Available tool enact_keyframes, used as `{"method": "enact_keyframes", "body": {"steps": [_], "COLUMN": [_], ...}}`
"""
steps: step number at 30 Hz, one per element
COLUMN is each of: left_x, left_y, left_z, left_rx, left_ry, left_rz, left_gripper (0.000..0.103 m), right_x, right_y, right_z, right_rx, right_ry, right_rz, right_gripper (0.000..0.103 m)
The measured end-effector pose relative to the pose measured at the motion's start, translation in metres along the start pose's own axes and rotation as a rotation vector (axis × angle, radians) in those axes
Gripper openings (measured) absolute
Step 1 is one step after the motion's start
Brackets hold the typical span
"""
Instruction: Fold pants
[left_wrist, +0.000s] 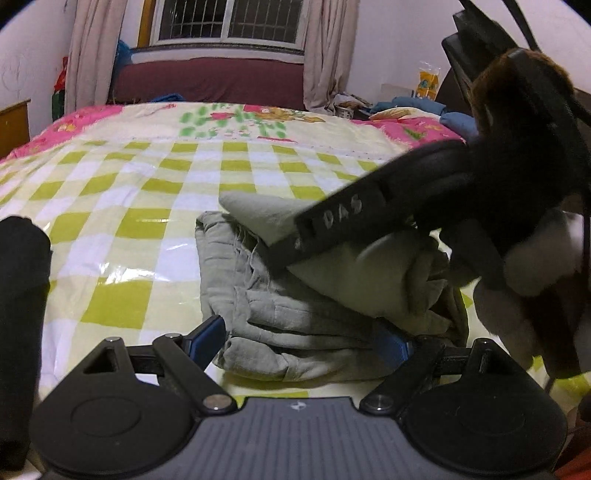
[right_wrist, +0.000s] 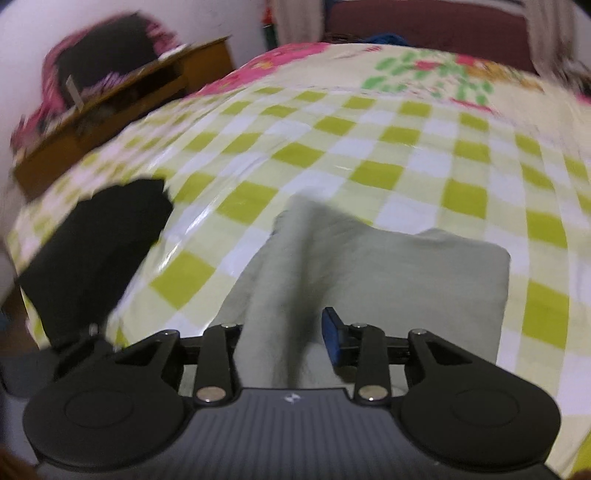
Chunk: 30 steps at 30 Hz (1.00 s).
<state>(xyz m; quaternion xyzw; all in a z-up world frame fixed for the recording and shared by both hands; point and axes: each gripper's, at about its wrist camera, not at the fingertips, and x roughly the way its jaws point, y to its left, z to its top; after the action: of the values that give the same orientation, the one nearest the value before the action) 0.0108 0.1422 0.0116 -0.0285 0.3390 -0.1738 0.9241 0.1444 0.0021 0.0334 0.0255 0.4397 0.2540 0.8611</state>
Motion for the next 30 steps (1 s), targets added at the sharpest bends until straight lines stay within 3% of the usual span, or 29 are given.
{"method": "enact_keyframes", "body": {"steps": [3,8,9,11,14,19,22,26,28,30], "left_x": [0.001,-0.007,-0.007,-0.008,-0.013,-0.024,-0.021,-0.017,-0.022,-0.028], "left_y": [0.004,0.006,0.006,0.007,0.008,0.018,0.019,0.032,0.041,0.046], "left_z": [0.0,0.0,0.0,0.0,0.001,0.001,-0.002,-0.01,-0.016,-0.022], "left_rx": [-0.028,-0.041,-0.044,-0.047,-0.04,-0.065,-0.067,-0.093,-0.114,-0.123], "left_ry": [0.011,-0.023,-0.027,-0.031,-0.048,-0.083,-0.073,-0.029,-0.018,-0.009], "left_rz": [-0.001,-0.018,-0.023,-0.025,-0.009,-0.012,-0.011,0.059,0.049,0.053], "left_gripper": [0.098,0.098,0.098,0.098,0.098,0.098,0.096,0.096,0.096,0.096], "right_x": [0.015,0.027,0.026,0.028,0.031,0.001,-0.004,0.027,0.042,0.045], "right_y": [0.003,0.015,0.02,0.028,0.027,0.005,0.007,0.026,0.036,0.042], "right_z": [0.007,0.014,0.016,0.019,0.027,0.037,0.042,0.044,0.036,0.026], "right_rx": [-0.023,-0.003,-0.015,-0.043,-0.003,0.207,0.251,0.197,0.158,0.131], "right_ry": [0.032,0.074,0.066,0.057,0.037,-0.126,-0.183,-0.138,-0.061,-0.022], "right_rz": [-0.036,-0.021,-0.018,-0.045,-0.059,-0.052,-0.069,-0.132,-0.107,-0.049], "right_gripper": [0.035,0.036,0.032,0.006,0.006,0.005,0.005,0.01,0.017,0.03]}}
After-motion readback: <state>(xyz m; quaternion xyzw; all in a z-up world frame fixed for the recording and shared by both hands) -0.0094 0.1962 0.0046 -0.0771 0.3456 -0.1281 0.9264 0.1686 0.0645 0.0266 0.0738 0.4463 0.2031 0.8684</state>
